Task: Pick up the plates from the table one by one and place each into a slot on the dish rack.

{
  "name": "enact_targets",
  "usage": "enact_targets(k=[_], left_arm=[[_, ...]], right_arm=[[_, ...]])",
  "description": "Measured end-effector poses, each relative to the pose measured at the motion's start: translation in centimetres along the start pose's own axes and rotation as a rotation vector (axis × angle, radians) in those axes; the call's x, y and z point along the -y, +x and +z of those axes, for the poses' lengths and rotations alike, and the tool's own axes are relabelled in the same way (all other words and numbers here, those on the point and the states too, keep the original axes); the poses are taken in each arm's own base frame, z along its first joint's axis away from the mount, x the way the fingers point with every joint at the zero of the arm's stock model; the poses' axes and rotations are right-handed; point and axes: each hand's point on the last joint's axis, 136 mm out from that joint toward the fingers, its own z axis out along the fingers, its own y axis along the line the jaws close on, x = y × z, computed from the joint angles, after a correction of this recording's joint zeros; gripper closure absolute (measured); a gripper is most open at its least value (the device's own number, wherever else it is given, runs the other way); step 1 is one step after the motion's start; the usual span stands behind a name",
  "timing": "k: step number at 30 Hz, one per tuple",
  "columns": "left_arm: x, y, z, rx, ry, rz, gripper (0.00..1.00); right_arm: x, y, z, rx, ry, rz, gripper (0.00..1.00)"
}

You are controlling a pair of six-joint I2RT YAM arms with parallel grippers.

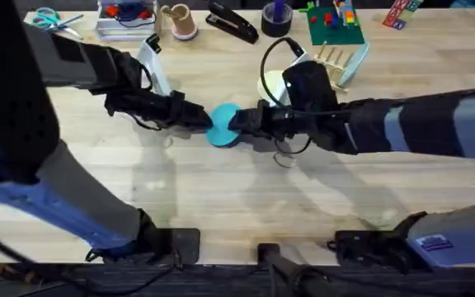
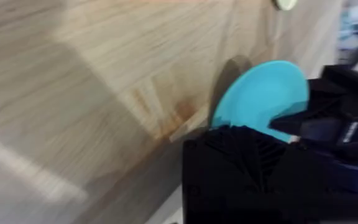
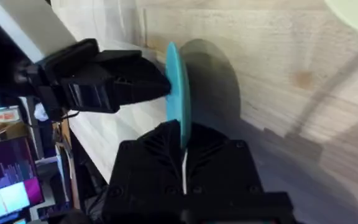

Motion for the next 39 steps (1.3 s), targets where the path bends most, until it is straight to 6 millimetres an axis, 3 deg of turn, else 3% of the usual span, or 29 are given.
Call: enact_targets(k=[5,11,18,29,39], left_arm=[[0.2,-0.5,-2.0,0.029,-0.135,0.061,0.96],[3.4,-1.7,-5.8,0.135,-0.252,0.167,0.961],[7.0,-1.0,-9.2,0.219,-0.341,0.246,0.961],[11.4,0.2,-12.3,0.304,-0.384,0.329,0.961],[14.3,-0.7,-13.8,0.315,-0.431,0.421,0.963]], right_arm=[[-1.0,-0.2,-1.1,0.015,-0.006,-0.009,0.971],[-2.0,-0.3,-3.9,0.056,0.038,-0.024,0.97],[-1.4,0.4,-6.8,0.017,0.194,-0.024,0.97],[-4.5,-1.7,-13.4,0.028,0.444,-0.095,0.97],[-5.7,-3.2,-19.6,0.094,0.646,-0.118,0.971]])
